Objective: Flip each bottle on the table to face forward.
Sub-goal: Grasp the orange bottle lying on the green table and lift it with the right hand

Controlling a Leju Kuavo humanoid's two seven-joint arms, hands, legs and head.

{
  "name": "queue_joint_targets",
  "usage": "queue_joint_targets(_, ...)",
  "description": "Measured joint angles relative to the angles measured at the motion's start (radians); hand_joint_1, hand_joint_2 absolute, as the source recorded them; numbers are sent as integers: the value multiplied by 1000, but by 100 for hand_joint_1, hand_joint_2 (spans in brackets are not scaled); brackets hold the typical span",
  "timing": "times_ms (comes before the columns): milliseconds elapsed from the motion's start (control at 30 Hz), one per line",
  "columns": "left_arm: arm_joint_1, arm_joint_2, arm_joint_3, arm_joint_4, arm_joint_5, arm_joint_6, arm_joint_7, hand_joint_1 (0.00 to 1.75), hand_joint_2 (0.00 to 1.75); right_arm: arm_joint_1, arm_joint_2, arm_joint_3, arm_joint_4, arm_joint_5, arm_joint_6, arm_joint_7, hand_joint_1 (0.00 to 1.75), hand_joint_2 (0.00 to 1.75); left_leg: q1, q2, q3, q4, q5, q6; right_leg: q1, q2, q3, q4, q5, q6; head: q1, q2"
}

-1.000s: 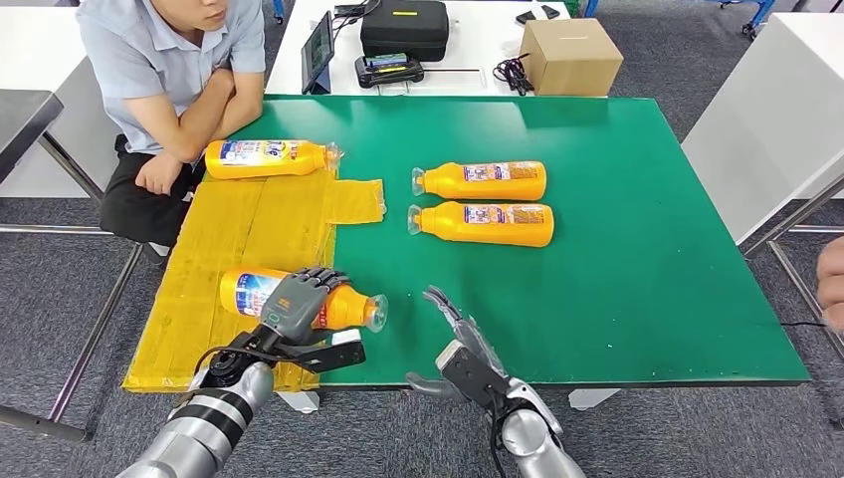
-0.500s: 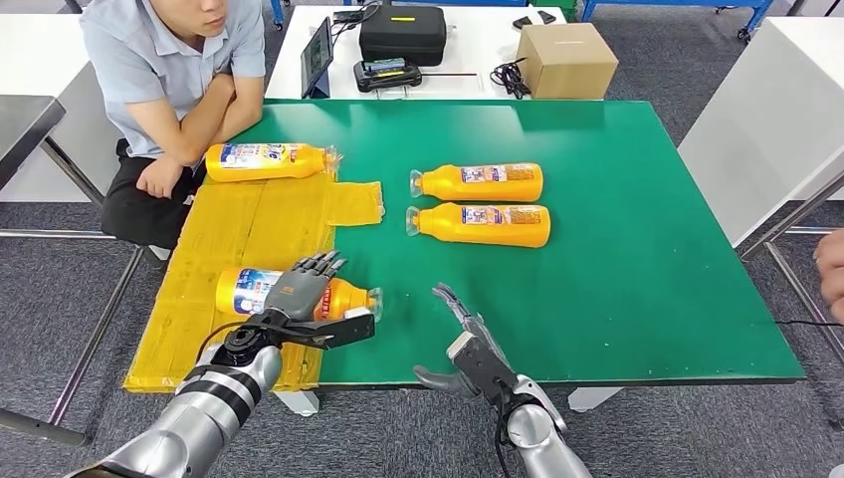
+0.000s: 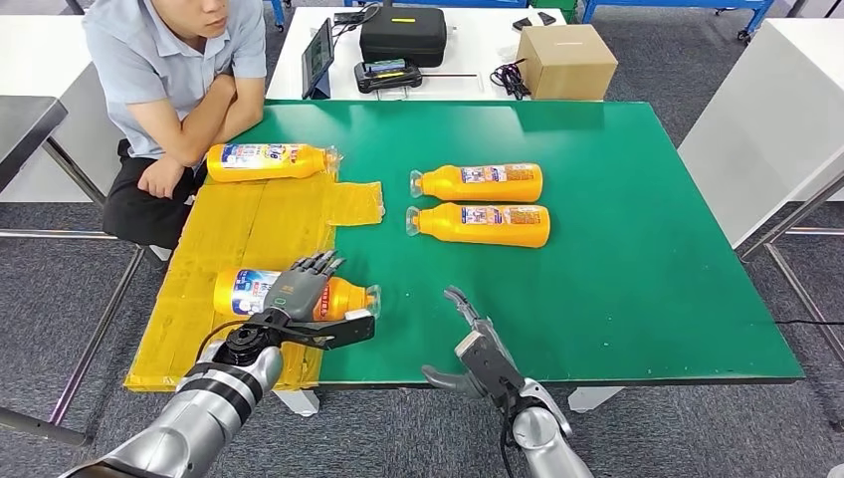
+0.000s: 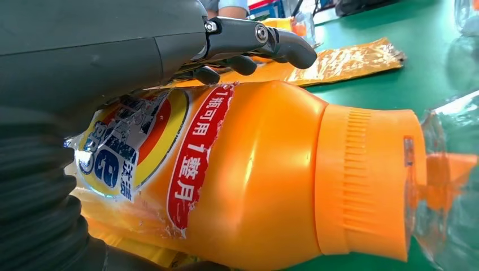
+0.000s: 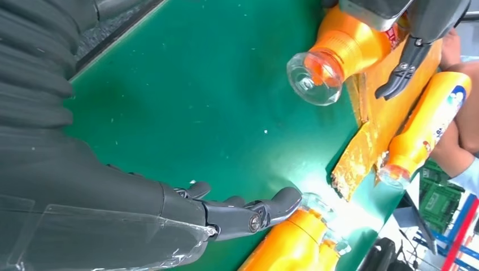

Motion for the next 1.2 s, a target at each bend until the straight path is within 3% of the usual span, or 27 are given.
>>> queue_joint_targets(233, 29, -11, 0, -49, -43, 46, 15, 0, 175, 6, 6, -8, 0, 11, 0, 1, 0, 175, 0, 0, -2, 0, 0, 0, 0, 0, -2, 0, 0, 0, 0, 0)
queue_joint_targets(533, 14, -22, -1, -41, -105, 5, 98, 0, 175, 3, 13, -9, 0, 0, 8, 3, 0, 175, 0, -1, -3, 0, 0, 0, 0, 0, -2, 0, 0, 0, 0, 0)
queue_joint_targets(1033, 3, -23, 5, -25, -122, 30, 125, 0, 175, 4, 15, -10, 0, -1, 9, 4, 0, 175, 0, 0, -4, 0, 1, 0, 0, 0, -3, 0, 0, 0, 0, 0)
queue_joint_targets(1200, 28, -29, 11, -54, -128, 89, 101, 0, 175, 15, 15, -18, -4, 4, -3, 9, 0, 175, 0, 0, -4, 0, 1, 0, 0, 0, -4, 0, 0, 0, 0, 0)
